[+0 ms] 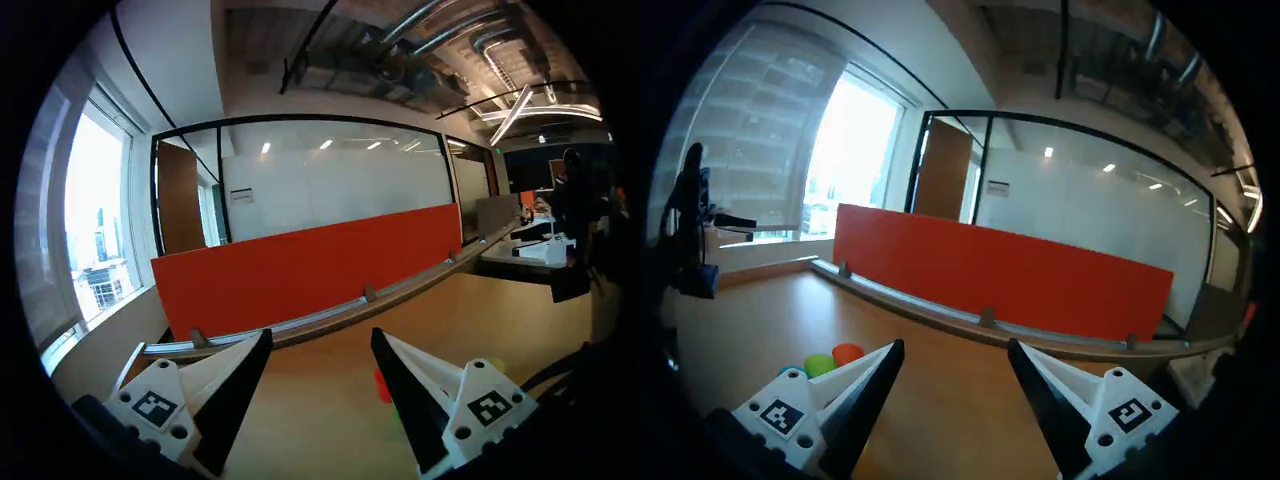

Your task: Pour water

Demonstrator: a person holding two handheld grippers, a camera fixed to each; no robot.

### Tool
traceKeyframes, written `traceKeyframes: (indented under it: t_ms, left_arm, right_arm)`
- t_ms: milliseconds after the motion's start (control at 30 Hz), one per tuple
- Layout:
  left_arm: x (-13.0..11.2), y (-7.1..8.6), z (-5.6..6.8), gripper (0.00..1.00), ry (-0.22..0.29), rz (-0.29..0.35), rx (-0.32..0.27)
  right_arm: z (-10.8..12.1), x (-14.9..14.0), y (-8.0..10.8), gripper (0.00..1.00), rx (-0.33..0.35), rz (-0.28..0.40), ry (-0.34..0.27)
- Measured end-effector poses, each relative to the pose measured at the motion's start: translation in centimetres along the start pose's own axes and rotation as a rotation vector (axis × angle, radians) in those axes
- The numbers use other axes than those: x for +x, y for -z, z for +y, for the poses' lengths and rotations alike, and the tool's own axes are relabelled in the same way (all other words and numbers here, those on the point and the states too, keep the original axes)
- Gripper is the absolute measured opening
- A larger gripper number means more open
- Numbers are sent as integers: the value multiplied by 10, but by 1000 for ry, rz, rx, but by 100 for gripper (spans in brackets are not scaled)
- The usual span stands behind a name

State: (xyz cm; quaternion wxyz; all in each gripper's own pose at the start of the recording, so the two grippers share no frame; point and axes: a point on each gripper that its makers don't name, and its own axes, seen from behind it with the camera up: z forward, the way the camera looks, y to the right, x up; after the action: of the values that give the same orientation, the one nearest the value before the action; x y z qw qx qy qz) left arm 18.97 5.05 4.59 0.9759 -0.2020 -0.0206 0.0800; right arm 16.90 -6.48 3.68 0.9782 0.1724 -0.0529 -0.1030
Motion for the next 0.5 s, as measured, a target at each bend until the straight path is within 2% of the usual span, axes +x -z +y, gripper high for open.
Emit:
traceKeyframes:
  t_ms: [200,367,500]
  left_arm:
    - [-10,-2,16,91,-7,-36,-93]
    - [-13,-1,28,91,-40,-44,-162]
    - [-22,-2,40,91,-71,-70,-216]
  right_arm:
    - [-14,3,-2,100,74,-16,18]
    - [-19,3,-5,100,121,-30,17]
    - [-21,2,-7,100,139,-42,48]
